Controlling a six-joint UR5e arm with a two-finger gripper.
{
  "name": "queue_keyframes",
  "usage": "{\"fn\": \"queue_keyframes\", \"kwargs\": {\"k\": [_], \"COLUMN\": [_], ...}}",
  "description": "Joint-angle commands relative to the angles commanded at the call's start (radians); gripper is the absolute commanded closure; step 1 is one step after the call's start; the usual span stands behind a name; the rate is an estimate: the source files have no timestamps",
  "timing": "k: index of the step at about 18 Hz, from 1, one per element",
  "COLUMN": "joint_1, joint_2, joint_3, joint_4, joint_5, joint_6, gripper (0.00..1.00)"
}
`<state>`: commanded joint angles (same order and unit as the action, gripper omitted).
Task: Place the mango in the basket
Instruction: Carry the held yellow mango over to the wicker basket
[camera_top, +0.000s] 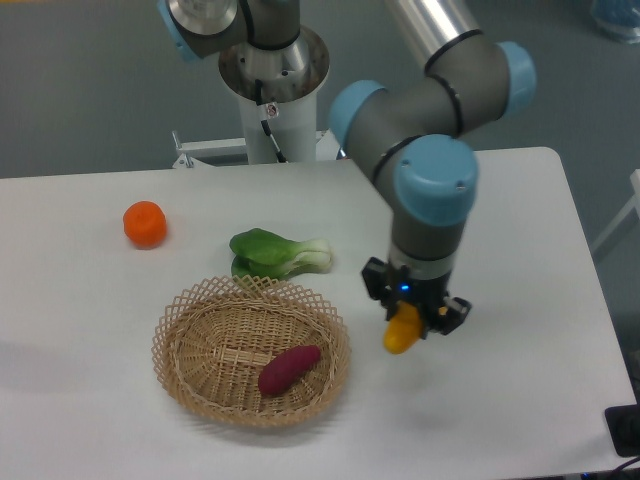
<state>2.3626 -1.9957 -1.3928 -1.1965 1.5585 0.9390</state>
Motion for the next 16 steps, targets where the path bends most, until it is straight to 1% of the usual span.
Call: {"fn": "queue_keyframes", "kwargs": {"k": [4,7,10,13,14,16], "joint_1": [-0.084,-0.137,-0.196,-0.238,-0.244,-0.266], "joint_2": [0.008,0.009,0.008,0.000,-0.006,-0.023], "joint_3": [-0.044,-0.093,-0.146,-0.196,-0.202,-0.206], "joint_4": [0.011,0.040,0.121,0.208,0.230,0.241], "joint_5": [0.000,0.020,0.060,0.069,0.071,0.071], "joint_6": [-0.045,-0.051,-0.051,-0.052,-0.052,-0.063], "gripper": [0.53,0.53,0.53,0.53,0.53,0.53]}}
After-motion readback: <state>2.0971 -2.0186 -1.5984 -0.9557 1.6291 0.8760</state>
